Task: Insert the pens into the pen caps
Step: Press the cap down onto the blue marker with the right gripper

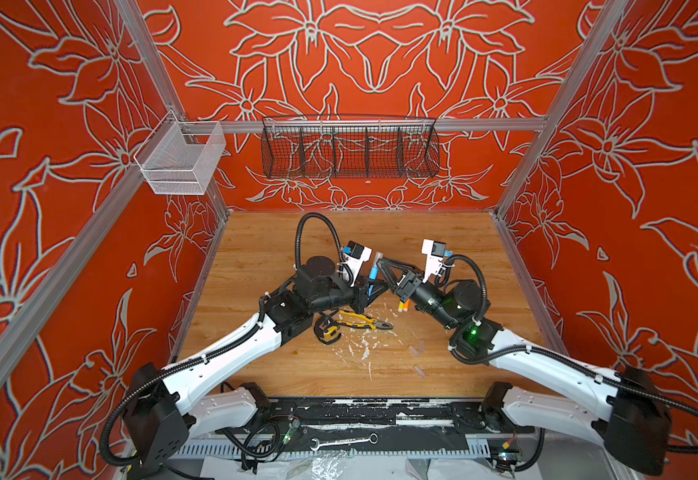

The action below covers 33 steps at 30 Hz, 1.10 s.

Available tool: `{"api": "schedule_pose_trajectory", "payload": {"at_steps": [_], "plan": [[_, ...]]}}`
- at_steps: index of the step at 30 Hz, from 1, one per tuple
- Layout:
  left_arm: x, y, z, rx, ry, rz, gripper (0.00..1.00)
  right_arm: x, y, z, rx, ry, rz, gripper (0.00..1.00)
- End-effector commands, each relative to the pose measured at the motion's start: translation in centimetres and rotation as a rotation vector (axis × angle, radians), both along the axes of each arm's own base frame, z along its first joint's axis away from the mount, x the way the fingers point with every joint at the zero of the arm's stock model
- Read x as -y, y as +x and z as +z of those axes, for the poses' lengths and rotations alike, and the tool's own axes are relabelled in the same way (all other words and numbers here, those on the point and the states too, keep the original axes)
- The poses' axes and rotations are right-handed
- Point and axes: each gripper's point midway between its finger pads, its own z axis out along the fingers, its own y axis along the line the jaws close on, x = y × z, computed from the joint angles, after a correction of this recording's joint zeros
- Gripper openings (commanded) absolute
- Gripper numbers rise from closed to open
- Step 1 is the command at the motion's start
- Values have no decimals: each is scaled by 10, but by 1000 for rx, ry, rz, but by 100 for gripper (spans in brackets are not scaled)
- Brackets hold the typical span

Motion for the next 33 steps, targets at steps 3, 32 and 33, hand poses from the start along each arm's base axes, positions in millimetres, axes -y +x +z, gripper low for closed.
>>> {"api": "schedule_pose_trajectory", "payload": {"at_steps": [3, 32, 33], "plan": [[-2, -3, 17, 58, -36, -3, 0, 13, -7, 7, 33, 10, -37, 52], [7, -22, 15, 200, 24, -136, 0, -4, -7, 45, 46, -92, 17, 37], [6, -22, 14, 205, 26, -131, 0, -4, -6, 45, 47, -97, 15, 35]]}}
